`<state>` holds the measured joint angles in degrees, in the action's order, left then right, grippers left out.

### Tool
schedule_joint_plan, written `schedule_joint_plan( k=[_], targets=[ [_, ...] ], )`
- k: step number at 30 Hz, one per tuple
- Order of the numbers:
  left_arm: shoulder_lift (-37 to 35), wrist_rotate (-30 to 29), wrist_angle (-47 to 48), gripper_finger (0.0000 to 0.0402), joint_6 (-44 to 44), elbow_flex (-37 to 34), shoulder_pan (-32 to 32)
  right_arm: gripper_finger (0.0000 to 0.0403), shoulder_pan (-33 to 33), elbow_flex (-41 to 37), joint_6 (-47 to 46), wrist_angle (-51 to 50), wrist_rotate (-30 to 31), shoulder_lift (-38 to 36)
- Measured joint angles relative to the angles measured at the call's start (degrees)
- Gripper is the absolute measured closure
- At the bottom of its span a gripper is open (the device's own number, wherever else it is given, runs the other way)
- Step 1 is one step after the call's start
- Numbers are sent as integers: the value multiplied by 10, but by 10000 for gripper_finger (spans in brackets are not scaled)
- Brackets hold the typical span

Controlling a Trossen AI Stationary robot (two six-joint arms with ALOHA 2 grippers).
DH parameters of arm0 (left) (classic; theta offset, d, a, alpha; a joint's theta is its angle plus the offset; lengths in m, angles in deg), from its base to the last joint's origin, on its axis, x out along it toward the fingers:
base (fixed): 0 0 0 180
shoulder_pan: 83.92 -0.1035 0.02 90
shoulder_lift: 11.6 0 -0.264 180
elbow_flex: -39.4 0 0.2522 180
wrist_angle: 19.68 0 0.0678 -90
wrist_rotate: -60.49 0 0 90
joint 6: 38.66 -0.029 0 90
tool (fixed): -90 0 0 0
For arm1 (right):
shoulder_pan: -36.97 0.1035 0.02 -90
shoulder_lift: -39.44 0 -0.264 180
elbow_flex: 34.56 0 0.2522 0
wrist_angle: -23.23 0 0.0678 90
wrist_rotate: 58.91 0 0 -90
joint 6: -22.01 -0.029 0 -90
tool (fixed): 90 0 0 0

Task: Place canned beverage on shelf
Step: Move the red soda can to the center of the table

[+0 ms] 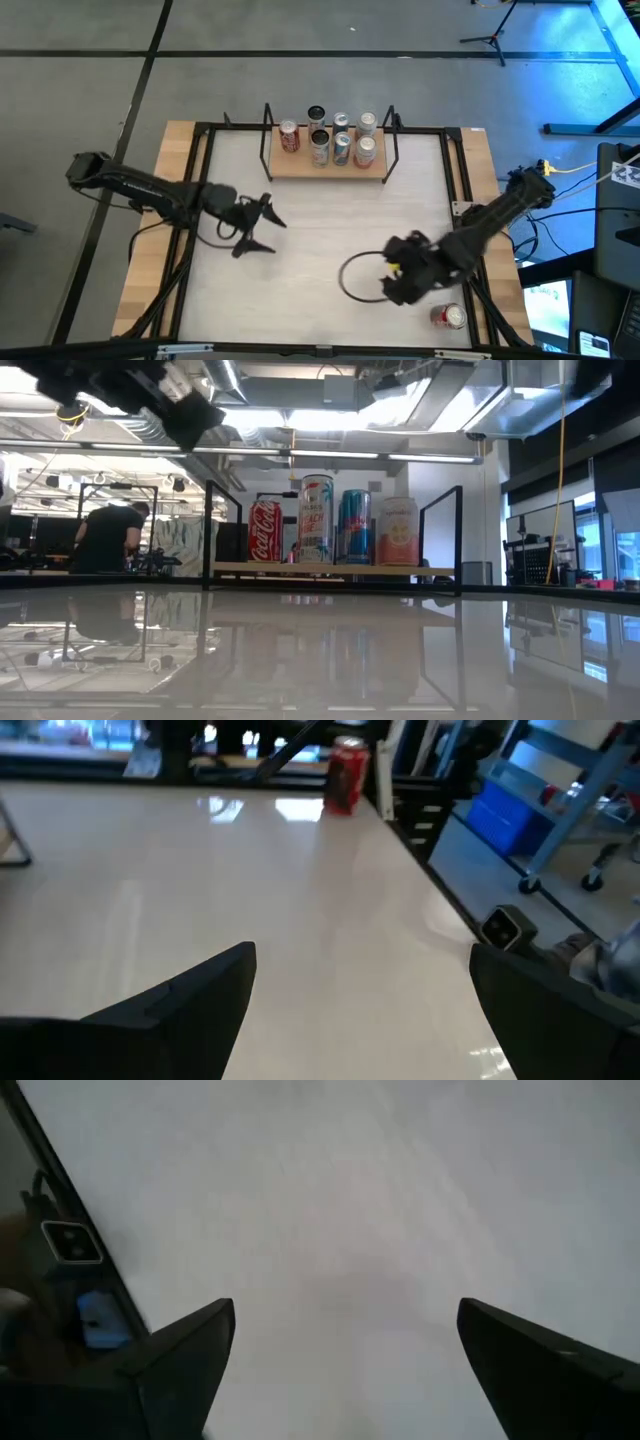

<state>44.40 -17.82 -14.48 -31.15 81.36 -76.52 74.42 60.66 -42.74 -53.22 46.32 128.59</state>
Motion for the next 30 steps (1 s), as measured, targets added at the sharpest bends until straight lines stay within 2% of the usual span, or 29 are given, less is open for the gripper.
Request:
schedule_joint_plan(
  k=[3, 7, 11, 15, 21, 27, 30],
  targets=[
    [11, -44, -70, 44, 0, -28, 46, 23, 39, 25, -117, -57, -6, -2],
    [28, -97, -134, 44, -2, -46, 82, 23, 89, 29, -277, -106, -67, 0],
    [40, -132, -131, 44, -5, -49, 99, 23, 134, 22, -419, -139, -148, 1],
    [48, -156, -135, 44, -6, -49, 108, 23, 173, 22, -528, -162, -195, 2],
    [48, -157, -135, 44, -6, -49, 110, 23, 203, 22, -582, -155, -291, 25],
    [48, -157, -136, 44, -6, -49, 110, 23, 223, 22, -577, -153, -264, 45],
    [48, -157, -140, 44, -6, -49, 110, 23, 223, 22, -540, -152, -268, 64]
  ],
)
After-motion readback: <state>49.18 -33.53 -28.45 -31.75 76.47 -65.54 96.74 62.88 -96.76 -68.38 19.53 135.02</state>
